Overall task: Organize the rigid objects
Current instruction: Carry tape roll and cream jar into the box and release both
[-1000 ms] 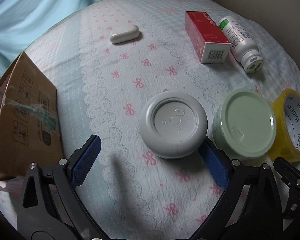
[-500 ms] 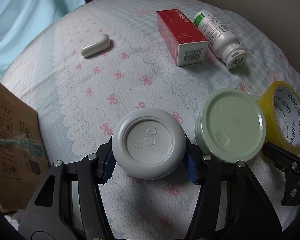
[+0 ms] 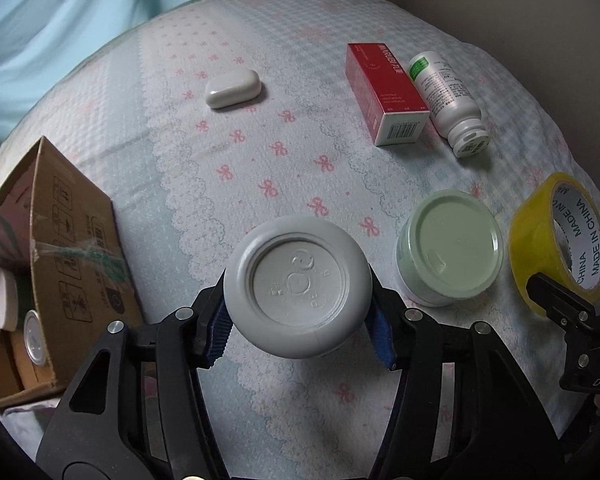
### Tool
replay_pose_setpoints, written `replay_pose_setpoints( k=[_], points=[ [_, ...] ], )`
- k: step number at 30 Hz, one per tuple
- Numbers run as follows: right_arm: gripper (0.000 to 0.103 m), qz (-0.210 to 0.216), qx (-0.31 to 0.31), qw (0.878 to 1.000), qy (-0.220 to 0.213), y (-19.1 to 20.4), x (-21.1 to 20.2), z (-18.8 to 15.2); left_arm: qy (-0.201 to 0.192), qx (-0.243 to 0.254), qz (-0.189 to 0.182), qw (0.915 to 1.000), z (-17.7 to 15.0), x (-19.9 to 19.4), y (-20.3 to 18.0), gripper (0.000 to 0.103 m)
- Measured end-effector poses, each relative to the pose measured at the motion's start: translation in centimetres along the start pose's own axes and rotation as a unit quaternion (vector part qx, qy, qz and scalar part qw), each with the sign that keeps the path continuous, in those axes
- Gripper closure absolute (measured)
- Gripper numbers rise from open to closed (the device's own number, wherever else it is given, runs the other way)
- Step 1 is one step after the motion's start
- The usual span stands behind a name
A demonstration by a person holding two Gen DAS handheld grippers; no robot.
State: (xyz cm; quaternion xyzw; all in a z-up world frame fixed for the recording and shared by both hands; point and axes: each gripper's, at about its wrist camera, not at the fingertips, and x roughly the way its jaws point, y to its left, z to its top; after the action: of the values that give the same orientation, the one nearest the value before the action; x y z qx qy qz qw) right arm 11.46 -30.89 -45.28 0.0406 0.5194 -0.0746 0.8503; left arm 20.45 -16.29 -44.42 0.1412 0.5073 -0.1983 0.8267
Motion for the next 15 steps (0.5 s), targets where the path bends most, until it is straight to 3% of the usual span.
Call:
replay_pose_setpoints(
  k=[6, 15],
  points=[
    [0.007, -0.005, 0.016, 1.0, -0.018, 0.6, -5.3, 1.9, -0.009, -0.02, -0.005, 0.9998, 1.7, -6.8, 2.6, 0.05],
    [0.007, 0.002, 0.032, 0.998, -0.05, 3.8, -17.7, 6.9, -0.057, -0.063, -0.016, 0.9962, 3.7, -21.4, 8.6, 0.05]
  ],
)
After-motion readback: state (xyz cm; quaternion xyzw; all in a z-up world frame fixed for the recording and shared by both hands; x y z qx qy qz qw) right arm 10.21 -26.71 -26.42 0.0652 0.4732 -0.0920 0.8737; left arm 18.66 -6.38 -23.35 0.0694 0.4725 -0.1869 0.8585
